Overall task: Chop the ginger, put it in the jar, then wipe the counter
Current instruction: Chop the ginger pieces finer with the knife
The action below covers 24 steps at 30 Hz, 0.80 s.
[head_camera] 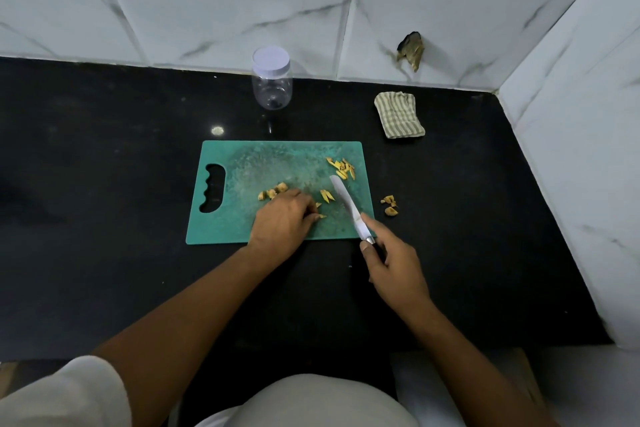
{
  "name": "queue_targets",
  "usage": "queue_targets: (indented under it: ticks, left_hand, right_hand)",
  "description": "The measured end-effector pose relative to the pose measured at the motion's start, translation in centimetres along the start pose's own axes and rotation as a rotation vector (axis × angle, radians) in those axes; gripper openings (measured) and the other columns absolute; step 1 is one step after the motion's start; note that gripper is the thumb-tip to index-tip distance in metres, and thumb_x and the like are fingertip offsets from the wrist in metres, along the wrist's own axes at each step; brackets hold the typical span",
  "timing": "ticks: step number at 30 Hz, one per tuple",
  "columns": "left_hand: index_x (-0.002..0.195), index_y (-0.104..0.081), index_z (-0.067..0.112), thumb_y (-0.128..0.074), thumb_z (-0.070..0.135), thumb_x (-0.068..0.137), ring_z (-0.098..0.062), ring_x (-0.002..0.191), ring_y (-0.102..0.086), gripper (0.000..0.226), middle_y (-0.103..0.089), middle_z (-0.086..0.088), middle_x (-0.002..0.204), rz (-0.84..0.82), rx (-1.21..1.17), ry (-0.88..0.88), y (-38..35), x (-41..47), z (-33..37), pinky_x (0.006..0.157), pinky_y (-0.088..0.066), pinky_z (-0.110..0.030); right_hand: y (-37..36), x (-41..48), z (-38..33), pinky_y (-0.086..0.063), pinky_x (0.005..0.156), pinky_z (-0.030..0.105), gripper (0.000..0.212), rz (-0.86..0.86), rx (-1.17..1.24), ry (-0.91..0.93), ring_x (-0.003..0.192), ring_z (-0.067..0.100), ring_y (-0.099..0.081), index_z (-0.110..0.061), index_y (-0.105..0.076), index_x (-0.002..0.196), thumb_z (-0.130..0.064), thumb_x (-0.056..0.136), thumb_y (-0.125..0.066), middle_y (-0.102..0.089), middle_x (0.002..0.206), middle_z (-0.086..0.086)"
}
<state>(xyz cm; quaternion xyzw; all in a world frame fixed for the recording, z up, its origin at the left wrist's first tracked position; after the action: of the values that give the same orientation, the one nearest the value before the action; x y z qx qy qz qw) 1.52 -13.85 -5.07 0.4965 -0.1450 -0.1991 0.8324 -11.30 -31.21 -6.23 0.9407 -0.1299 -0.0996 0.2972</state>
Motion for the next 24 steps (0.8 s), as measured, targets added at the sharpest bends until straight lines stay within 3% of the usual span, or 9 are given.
queue_targets:
  ticks: [2, 4, 7, 9, 16, 21, 24]
  left_hand:
    - [0.099, -0.068, 0.022, -0.066, 0.036, 0.096, -0.017, 0.094, -0.06, 0.015, -0.062, 0.004, 0.102, -0.004, 0.015, -0.011, 0.0, -0.2, -0.1, 0.071, -0.047, -0.033]
    - [0.1, -0.068, 0.022, -0.067, 0.033, 0.096, -0.018, 0.094, -0.061, 0.012, -0.063, 0.004, 0.102, -0.011, 0.002, -0.021, 0.2, -0.5, -0.3, 0.072, -0.05, -0.036]
    - [0.098, -0.07, 0.025, -0.07, 0.029, 0.093, -0.014, 0.091, -0.063, 0.006, -0.065, 0.008, 0.098, -0.014, -0.047, -0.005, 0.5, -0.7, -0.7, 0.074, -0.053, -0.037]
    - [0.096, -0.071, 0.027, -0.072, 0.029, 0.091, -0.013, 0.088, -0.063, 0.005, -0.065, 0.01, 0.094, -0.014, -0.07, 0.032, 0.5, -0.7, -1.1, 0.073, -0.054, -0.036]
    - [0.093, -0.069, 0.03, -0.07, 0.036, 0.094, -0.013, 0.085, -0.062, 0.006, -0.064, 0.009, 0.095, -0.028, -0.035, 0.096, 0.3, -0.5, -1.8, 0.068, -0.052, -0.035]
    - [0.097, -0.071, 0.027, -0.069, 0.037, 0.095, -0.015, 0.088, -0.062, 0.011, -0.064, 0.006, 0.099, -0.01, 0.026, 0.079, 0.8, -0.1, -1.4, 0.068, -0.051, -0.033]
    - [0.096, -0.071, 0.027, -0.07, 0.038, 0.094, -0.016, 0.09, -0.063, 0.012, -0.064, 0.006, 0.1, -0.003, 0.032, 0.082, 0.9, 0.5, -1.1, 0.072, -0.052, -0.034]
  right_hand:
    - [0.3, 0.0, -0.2, -0.047, 0.075, 0.016, 0.051, 0.003, -0.027, 0.011, 0.077, -0.011, -0.053, -0.037, -0.052, 0.149, -0.017, 0.102, -0.059, -0.056, 0.089, -0.028]
    - [0.3, -0.1, -0.6, -0.041, 0.074, 0.007, 0.051, 0.001, -0.05, 0.025, 0.079, -0.013, -0.055, -0.035, -0.053, 0.149, -0.017, 0.102, -0.059, -0.061, 0.098, -0.026]
    - [0.0, -0.4, -1.0, -0.051, 0.095, 0.019, 0.049, -0.005, -0.061, 0.052, 0.114, -0.007, -0.061, -0.035, -0.054, 0.148, -0.019, 0.102, -0.058, -0.067, 0.13, -0.021]
    - [-0.3, -0.6, -1.1, -0.052, 0.101, 0.027, 0.049, -0.016, -0.071, 0.067, 0.123, -0.006, -0.058, -0.035, -0.053, 0.148, -0.019, 0.102, -0.058, -0.065, 0.136, -0.02]
    - [-0.7, -1.2, -1.1, -0.055, 0.095, 0.035, 0.051, -0.042, -0.131, 0.095, 0.116, 0.0, -0.061, -0.039, -0.049, 0.15, -0.021, 0.102, -0.056, -0.067, 0.128, -0.016]
    - [0.2, -0.9, -0.8, -0.055, 0.091, 0.031, 0.052, 0.005, -0.162, 0.097, 0.111, -0.001, -0.061, -0.038, -0.049, 0.15, -0.02, 0.102, -0.056, -0.067, 0.125, -0.015]
    - [-0.1, -1.1, -1.2, -0.053, 0.083, 0.028, 0.055, -0.038, -0.236, 0.143, 0.101, 0.0, -0.06, -0.042, -0.046, 0.152, -0.021, 0.102, -0.057, -0.065, 0.113, -0.014]
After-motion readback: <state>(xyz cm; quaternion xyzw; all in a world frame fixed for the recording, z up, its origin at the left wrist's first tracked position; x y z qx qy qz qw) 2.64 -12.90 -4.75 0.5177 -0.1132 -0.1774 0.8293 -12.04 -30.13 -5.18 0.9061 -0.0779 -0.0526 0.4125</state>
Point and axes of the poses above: each hand's wrist, its own x-axis towards the middle knuckle, its own y-axis out of the back of the hand, z = x × y, the point moved 9 cm from there along x, towards the middle knuckle
